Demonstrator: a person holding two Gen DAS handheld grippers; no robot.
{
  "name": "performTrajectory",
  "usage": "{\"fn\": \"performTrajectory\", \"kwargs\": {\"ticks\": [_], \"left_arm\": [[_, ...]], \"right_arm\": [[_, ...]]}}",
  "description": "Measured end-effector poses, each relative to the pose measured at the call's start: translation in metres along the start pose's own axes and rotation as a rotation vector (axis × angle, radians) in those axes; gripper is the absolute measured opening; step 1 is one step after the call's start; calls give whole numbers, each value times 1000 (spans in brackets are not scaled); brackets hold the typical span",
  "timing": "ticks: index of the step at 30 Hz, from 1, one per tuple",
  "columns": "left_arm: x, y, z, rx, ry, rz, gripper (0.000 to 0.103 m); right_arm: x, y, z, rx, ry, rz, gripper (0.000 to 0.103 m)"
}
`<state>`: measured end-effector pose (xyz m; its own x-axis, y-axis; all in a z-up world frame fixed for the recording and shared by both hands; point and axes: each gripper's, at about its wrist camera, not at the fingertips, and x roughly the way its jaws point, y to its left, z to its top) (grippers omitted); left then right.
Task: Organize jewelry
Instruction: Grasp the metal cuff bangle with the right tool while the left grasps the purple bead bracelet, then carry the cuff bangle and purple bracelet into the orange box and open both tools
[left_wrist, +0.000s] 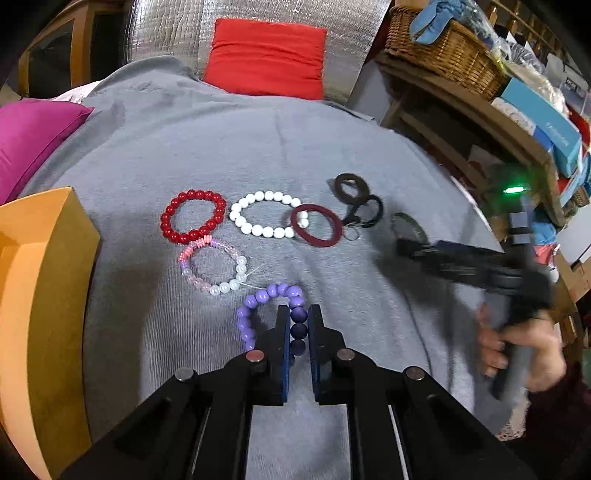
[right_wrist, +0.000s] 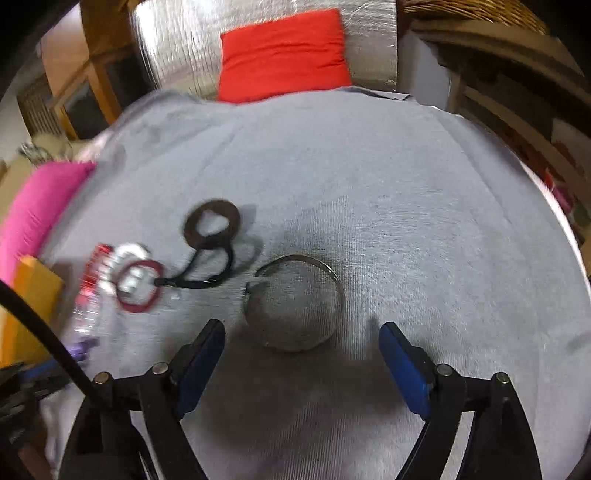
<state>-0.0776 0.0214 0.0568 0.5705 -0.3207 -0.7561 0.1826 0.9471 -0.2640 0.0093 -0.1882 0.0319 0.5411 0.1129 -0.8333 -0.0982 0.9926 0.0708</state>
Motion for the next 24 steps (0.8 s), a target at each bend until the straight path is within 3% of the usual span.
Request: {"fn": "performTrajectory", "kwargs": {"ticks": [1, 3, 8, 13, 18, 21, 24], "left_arm": [[-4, 0, 1, 3, -9, -8, 9], [-11, 0, 0, 9, -24, -20, 9], [-23, 7, 3, -9, -53, -13, 9], [-64, 11, 2, -36, -150, -22, 9], [-107, 16, -3, -77, -264, 46, 10], [-142, 30, -10, -135, -348, 98, 9], [-167, 54, -24, -199, -414, 205, 10]], "right_arm": [[7, 4, 1, -11, 5, -19, 79], [6, 4, 4, 7, -33, -6, 64], [4, 4, 6, 33, -22, -19, 64], [-29, 0, 1, 48, -61, 10, 64], [-67, 22, -1, 40, -145, 119, 64], [-82, 56, -5, -7, -180, 198, 64], [-94, 104, -10, -84, -191, 271, 64]]}}
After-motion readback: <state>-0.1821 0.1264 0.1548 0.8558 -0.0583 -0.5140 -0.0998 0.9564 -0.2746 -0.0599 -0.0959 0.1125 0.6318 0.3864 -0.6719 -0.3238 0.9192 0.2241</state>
